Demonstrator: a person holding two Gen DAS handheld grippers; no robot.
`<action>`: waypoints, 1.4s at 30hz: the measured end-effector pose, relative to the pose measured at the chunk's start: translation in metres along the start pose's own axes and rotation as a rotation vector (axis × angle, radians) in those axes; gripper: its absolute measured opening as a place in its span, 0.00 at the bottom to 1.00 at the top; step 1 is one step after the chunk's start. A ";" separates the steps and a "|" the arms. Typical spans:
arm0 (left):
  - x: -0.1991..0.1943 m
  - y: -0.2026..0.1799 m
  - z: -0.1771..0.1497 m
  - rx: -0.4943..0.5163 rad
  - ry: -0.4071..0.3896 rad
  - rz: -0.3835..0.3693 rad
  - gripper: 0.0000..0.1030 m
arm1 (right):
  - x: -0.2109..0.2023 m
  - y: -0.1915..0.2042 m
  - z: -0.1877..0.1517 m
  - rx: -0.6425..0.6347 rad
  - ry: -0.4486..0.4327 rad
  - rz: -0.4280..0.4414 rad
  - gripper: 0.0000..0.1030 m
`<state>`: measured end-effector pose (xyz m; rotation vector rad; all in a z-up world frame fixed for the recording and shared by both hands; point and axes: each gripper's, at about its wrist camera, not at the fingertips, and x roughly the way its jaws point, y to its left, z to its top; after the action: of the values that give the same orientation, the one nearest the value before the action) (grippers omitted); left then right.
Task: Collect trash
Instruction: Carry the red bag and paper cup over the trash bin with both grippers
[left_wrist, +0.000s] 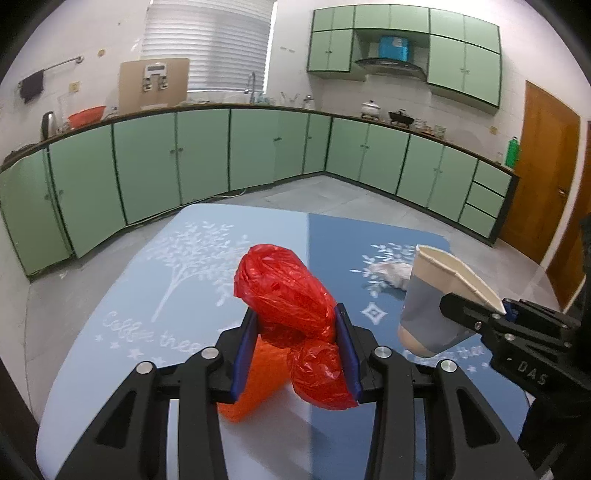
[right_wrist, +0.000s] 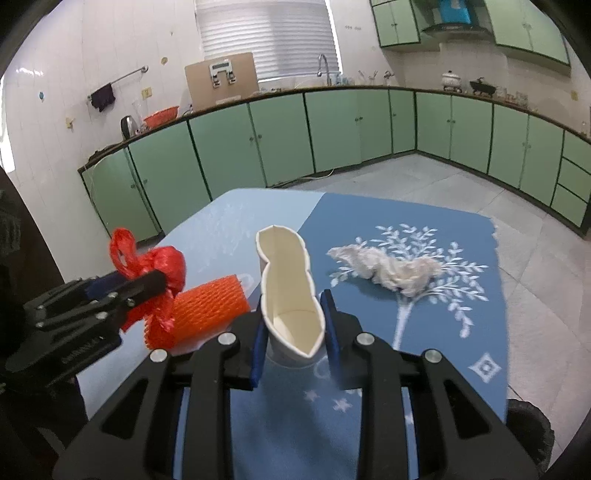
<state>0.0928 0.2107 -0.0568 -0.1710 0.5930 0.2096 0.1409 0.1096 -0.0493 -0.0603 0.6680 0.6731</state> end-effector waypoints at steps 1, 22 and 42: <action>-0.001 -0.005 0.000 0.004 -0.001 -0.008 0.39 | -0.008 -0.003 0.000 0.004 -0.007 -0.005 0.25; -0.025 -0.145 -0.008 0.146 0.008 -0.292 0.39 | -0.140 -0.081 -0.049 0.120 -0.089 -0.214 0.25; -0.038 -0.275 -0.036 0.306 0.026 -0.520 0.40 | -0.229 -0.165 -0.122 0.272 -0.116 -0.474 0.25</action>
<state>0.1098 -0.0686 -0.0377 -0.0275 0.5805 -0.3864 0.0379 -0.1797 -0.0360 0.0708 0.5995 0.1256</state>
